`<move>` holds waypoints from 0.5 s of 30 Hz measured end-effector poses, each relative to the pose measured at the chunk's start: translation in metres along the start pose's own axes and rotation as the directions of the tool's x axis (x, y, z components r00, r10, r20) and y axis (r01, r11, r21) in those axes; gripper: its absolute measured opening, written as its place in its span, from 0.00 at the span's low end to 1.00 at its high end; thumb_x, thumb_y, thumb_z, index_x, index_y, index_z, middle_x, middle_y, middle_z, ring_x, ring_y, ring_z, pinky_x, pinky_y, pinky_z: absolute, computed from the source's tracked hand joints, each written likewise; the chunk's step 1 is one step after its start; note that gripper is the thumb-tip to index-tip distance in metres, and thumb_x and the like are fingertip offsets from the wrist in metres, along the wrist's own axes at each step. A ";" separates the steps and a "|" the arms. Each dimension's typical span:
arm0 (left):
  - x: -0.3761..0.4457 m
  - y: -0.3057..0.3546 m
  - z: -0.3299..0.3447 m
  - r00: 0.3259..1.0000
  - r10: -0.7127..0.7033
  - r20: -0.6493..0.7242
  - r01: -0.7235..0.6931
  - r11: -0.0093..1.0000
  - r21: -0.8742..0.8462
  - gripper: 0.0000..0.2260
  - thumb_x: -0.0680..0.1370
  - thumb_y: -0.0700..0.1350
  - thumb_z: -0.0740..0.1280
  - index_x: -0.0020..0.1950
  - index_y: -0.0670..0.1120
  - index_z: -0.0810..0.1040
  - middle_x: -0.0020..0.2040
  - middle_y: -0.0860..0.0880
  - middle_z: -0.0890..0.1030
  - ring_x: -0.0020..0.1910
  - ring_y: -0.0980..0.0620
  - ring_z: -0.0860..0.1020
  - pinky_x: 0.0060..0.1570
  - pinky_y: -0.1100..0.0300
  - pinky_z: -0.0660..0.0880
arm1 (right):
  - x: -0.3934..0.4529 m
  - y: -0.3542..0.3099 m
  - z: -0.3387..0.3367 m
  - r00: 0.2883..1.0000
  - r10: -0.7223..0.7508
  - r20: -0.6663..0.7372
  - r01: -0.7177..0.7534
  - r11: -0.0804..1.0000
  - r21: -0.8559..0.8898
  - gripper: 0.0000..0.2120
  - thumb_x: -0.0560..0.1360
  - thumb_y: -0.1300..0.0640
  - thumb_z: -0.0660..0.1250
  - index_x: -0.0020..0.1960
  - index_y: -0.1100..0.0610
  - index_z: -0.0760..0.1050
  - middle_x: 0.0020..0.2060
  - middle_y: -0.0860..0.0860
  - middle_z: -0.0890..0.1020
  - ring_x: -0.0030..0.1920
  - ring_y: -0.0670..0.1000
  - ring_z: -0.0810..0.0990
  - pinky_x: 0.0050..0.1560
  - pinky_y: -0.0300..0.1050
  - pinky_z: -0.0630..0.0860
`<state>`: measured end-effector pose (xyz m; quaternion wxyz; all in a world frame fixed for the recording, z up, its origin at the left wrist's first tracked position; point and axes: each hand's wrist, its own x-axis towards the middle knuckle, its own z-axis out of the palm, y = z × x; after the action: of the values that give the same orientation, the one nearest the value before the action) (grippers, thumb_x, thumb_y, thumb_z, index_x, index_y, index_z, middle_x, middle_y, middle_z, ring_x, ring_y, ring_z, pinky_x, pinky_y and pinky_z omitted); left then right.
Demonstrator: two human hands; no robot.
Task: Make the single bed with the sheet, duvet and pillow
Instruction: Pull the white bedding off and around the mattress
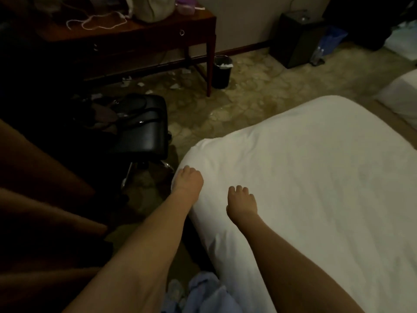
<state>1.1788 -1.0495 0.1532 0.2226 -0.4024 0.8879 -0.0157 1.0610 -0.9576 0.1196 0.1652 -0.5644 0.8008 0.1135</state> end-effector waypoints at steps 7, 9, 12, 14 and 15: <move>0.149 -0.072 -0.045 0.981 0.190 -0.041 -0.190 0.982 0.010 0.12 0.79 0.40 0.61 0.62 0.42 0.72 0.61 0.43 0.73 0.60 0.47 0.71 0.61 0.57 0.68 | 0.150 -0.031 -0.057 0.989 0.150 0.009 -0.150 0.987 0.057 0.16 0.76 0.64 0.59 0.63 0.59 0.66 0.60 0.56 0.71 0.61 0.55 0.70 0.56 0.46 0.68; 0.192 -0.086 -0.057 0.964 0.260 -0.063 -0.257 0.965 0.044 0.14 0.79 0.39 0.60 0.64 0.41 0.71 0.62 0.43 0.73 0.61 0.47 0.70 0.62 0.57 0.67 | 0.195 -0.038 -0.074 0.985 0.173 0.014 -0.174 0.982 0.079 0.16 0.76 0.63 0.60 0.64 0.59 0.66 0.61 0.56 0.71 0.61 0.55 0.69 0.57 0.46 0.68; 0.255 -0.115 -0.078 0.947 0.317 -0.049 -0.311 0.945 0.097 0.14 0.78 0.39 0.60 0.64 0.40 0.70 0.62 0.42 0.73 0.61 0.47 0.70 0.60 0.58 0.68 | 0.253 -0.041 -0.102 0.972 0.237 0.002 -0.236 0.966 0.104 0.17 0.76 0.63 0.60 0.65 0.59 0.65 0.61 0.56 0.71 0.61 0.55 0.70 0.57 0.46 0.69; 0.288 -0.134 -0.086 0.941 0.336 -0.040 -0.329 0.936 0.121 0.13 0.78 0.40 0.61 0.63 0.40 0.70 0.61 0.43 0.73 0.60 0.47 0.71 0.59 0.58 0.68 | 0.275 -0.039 -0.117 0.961 0.275 0.039 -0.278 0.956 0.099 0.17 0.76 0.63 0.60 0.65 0.59 0.65 0.61 0.56 0.71 0.60 0.55 0.70 0.57 0.46 0.69; 0.306 -0.141 -0.091 0.936 0.349 -0.038 -0.341 0.930 0.136 0.13 0.78 0.40 0.61 0.63 0.41 0.70 0.61 0.43 0.73 0.60 0.47 0.71 0.59 0.58 0.68 | 0.288 -0.036 -0.122 0.953 0.300 0.052 -0.303 0.948 0.097 0.17 0.76 0.63 0.60 0.64 0.59 0.65 0.61 0.56 0.71 0.60 0.55 0.70 0.57 0.46 0.69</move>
<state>1.0649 -1.3798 0.1469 0.2196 -0.2245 0.9483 -0.0453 0.9898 -1.2642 0.1184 0.1896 -0.4239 0.8793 0.1059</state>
